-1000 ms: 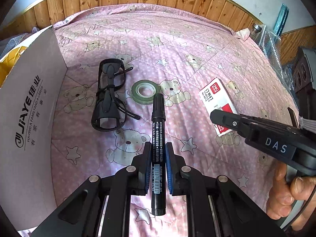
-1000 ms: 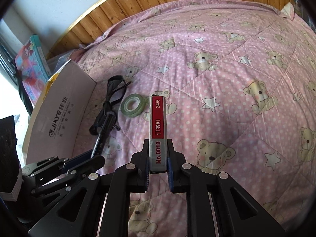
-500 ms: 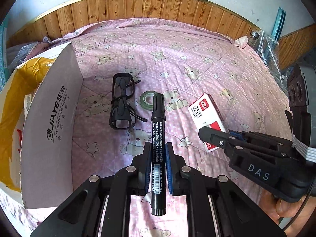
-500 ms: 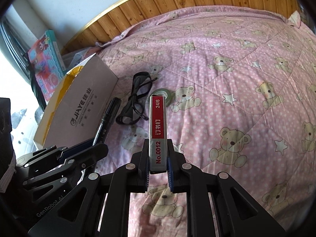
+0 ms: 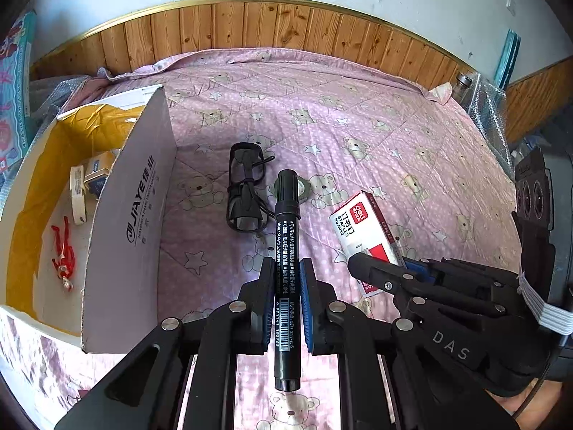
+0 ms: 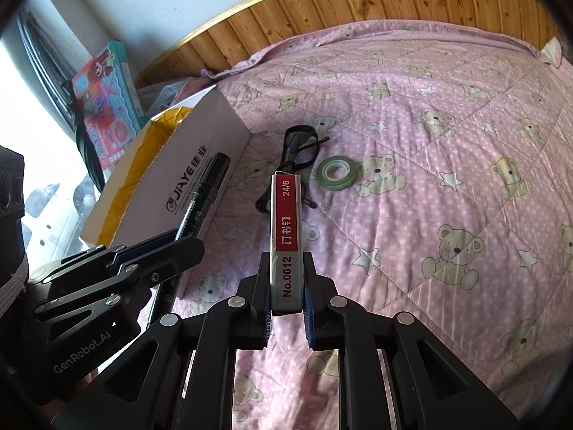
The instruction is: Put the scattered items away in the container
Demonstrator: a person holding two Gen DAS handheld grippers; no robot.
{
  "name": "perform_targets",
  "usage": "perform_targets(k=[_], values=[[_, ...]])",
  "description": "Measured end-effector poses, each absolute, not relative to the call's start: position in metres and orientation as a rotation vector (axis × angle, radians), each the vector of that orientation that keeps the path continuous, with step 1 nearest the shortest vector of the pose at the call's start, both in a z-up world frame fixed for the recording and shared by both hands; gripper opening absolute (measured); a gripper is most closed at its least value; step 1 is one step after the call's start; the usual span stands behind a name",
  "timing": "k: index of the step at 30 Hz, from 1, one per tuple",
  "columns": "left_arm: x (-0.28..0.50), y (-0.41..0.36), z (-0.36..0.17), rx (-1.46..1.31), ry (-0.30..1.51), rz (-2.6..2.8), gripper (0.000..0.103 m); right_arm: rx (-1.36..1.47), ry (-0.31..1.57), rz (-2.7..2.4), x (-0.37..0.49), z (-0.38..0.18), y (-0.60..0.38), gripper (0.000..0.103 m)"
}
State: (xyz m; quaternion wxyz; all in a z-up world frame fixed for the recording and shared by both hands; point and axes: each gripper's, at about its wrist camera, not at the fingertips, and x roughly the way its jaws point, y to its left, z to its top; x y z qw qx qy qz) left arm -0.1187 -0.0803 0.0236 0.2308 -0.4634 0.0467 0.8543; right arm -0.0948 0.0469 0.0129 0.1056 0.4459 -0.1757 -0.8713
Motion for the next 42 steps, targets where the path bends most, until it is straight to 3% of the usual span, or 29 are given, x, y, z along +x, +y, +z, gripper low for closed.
perform_targets(k=[42], values=[[-0.146, -0.227, 0.086, -1.166, -0.164, 2.610, 0.014, 1.155, -0.245, -2.427, -0.129, 0.075, -0.081, 0.015]])
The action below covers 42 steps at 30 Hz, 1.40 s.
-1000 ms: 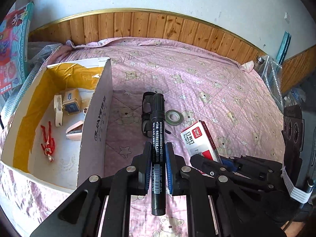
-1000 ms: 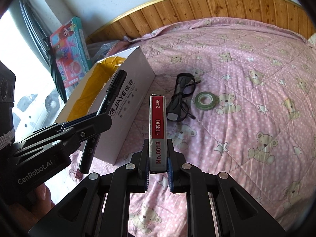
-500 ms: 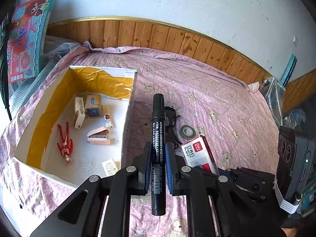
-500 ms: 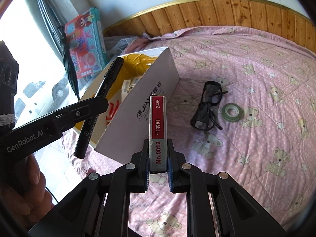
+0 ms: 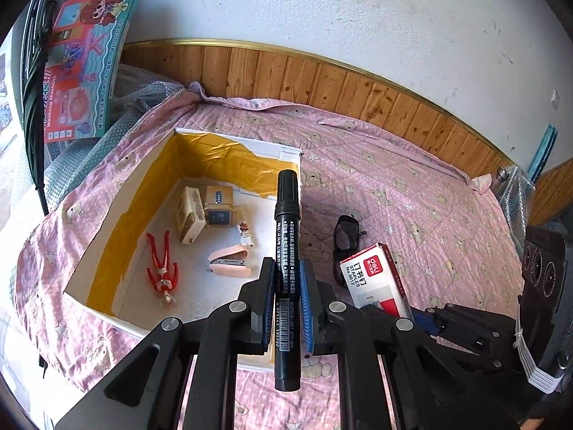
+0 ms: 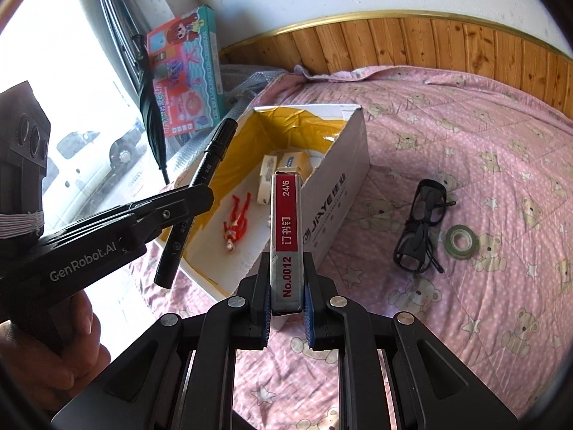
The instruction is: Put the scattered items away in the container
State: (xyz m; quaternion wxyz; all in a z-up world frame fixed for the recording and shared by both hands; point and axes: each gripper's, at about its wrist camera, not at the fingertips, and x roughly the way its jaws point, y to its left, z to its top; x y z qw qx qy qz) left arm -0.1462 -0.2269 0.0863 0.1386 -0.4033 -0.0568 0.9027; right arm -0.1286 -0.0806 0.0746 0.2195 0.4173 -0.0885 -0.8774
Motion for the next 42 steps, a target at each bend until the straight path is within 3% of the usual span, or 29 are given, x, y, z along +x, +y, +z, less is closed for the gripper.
perform_targets(k=[27, 42], values=[[-0.184, -0.313, 0.076, -1.232, -0.422, 2.675, 0.014, 1.096, -0.115, -2.353, -0.179, 0.103, -0.147, 0.015], [-0.203, -0.306, 0.039, -1.400, -0.616, 2.561, 0.014, 1.271, -0.085, -2.246, -0.254, 0.074, -0.177, 0.015]])
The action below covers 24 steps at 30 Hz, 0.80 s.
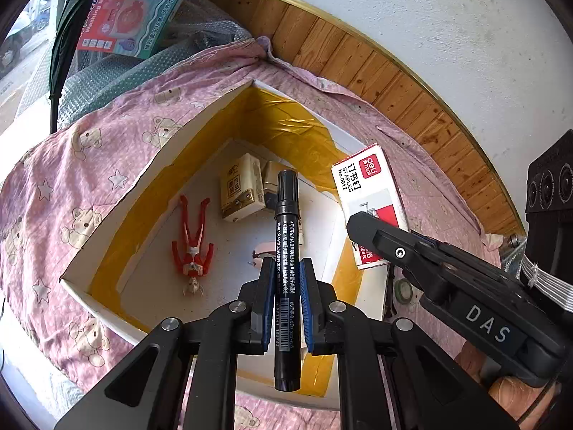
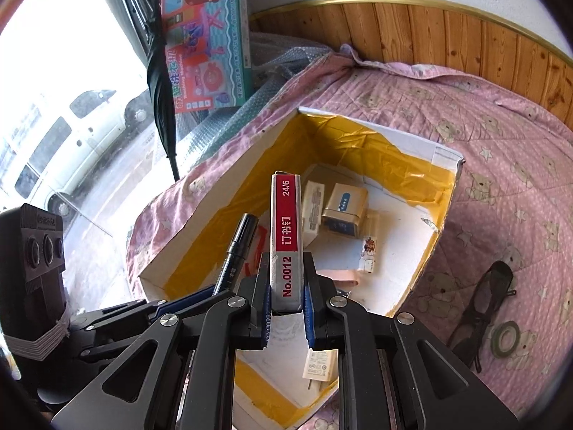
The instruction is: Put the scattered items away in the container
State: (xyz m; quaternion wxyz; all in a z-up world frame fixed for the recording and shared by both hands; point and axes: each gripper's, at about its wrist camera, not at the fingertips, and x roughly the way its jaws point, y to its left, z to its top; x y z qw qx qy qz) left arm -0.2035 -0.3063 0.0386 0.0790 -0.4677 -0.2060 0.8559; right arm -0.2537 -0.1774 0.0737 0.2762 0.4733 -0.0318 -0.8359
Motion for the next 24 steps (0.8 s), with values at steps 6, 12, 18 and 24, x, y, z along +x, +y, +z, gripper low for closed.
perform_targets(k=[6, 12, 18, 24], values=[[-0.205, -0.315, 0.030, -1.438, -0.674, 2.573, 0.014, 1.337, -0.026, -2.214, -0.273, 0.061, -0.186, 0.015], [-0.212, -0.311, 0.022, -1.466, -0.693, 2.562, 0.014, 1.396, 0.002, -2.184, -0.287, 0.052, -0.197, 0.016], [-0.216, -0.312, 0.018, -1.478, -0.712, 2.572, 0.014, 1.423, 0.023, -2.143, -0.295, 0.047, -0.209, 0.016], [-0.217, -0.320, 0.013, -1.506, -0.746, 2.579, 0.014, 1.444, 0.040, -2.114, -0.300, 0.041, -0.220, 0.016]])
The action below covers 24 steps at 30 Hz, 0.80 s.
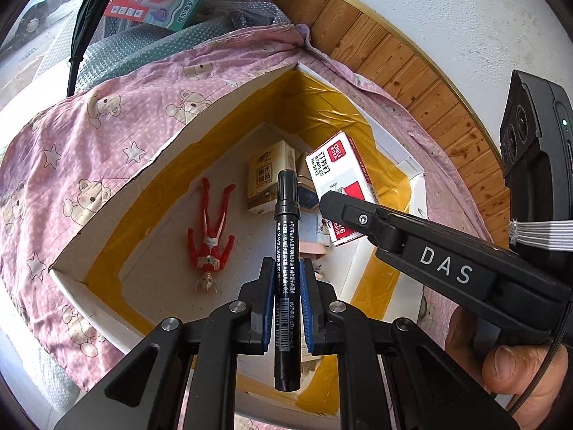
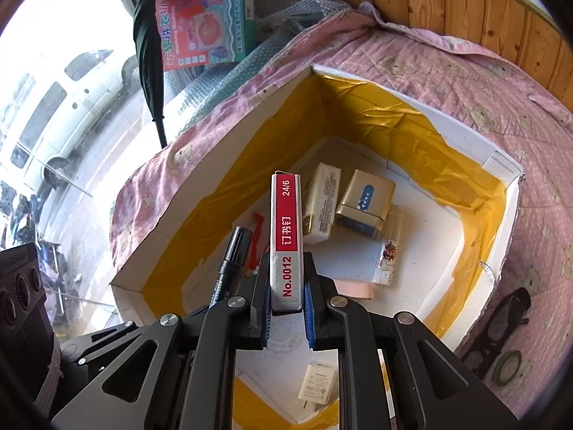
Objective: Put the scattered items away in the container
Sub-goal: 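Open the left tool to drop the marker while the right tool releases the staple box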
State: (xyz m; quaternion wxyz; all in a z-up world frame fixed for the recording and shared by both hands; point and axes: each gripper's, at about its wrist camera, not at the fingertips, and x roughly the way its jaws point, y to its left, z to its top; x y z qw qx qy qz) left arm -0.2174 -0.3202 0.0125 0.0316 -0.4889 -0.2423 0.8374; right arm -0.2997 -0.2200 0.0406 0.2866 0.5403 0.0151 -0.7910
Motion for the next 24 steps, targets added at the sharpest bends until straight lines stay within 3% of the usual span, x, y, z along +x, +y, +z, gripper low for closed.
perform_targets(k=[3, 7, 24], values=[[-0.218, -0.324, 0.008, -1.527, -0.769, 2.585, 0.014, 1.445, 0.043, -2.099, -0.301, 0.040, -0.224, 0.019], [-0.218, -0.331, 0.004, -1.537, -0.790, 2.590, 0.022, 1.438, 0.002, -2.108, -0.302, 0.040, -0.221, 0.023], [-0.206, -0.342, 0.023, -1.455, -0.716, 2.649, 0.023, 1.358, -0.228, -2.137, -0.270, 0.052, -0.180, 0.024]])
